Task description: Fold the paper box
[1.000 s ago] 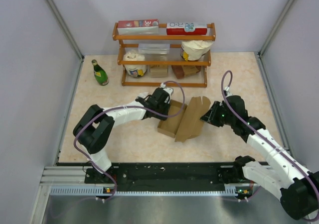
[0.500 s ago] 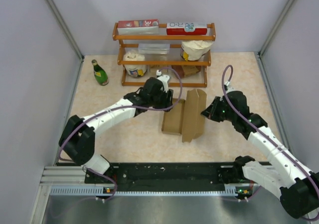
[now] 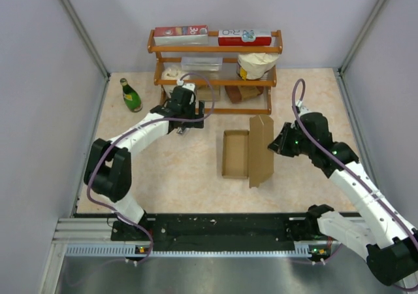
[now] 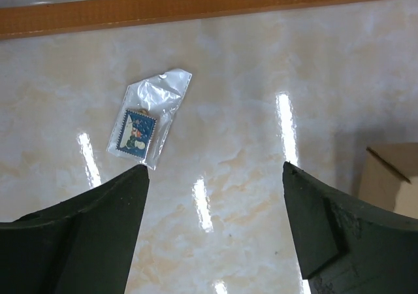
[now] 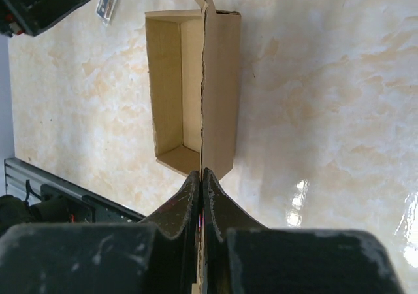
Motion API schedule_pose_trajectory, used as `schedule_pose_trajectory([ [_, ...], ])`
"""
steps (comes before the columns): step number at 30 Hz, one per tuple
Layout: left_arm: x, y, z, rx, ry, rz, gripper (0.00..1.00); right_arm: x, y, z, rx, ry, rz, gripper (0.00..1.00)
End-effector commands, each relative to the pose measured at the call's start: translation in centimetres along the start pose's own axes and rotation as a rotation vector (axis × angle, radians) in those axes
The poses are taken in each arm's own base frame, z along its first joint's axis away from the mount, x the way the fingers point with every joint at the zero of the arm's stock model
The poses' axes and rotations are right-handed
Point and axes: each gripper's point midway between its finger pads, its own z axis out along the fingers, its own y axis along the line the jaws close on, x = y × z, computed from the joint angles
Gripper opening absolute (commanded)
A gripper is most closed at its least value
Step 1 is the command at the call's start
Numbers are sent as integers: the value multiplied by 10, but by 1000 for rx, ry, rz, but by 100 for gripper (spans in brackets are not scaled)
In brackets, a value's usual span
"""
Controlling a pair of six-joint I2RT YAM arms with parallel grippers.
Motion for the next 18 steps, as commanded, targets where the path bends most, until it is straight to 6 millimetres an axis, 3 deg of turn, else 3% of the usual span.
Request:
schedule_pose_trajectory([
  [1, -5, 4, 18, -49, 32, 32, 91, -4, 2, -12, -1, -2, -44, 0],
  [5, -4, 12, 39, -101, 38, 54, 99, 3, -2, -10, 3, 16, -47, 0],
  [18, 8, 14, 81, -293, 59, 260, 99, 5, -2, -9, -1, 30, -53, 0],
])
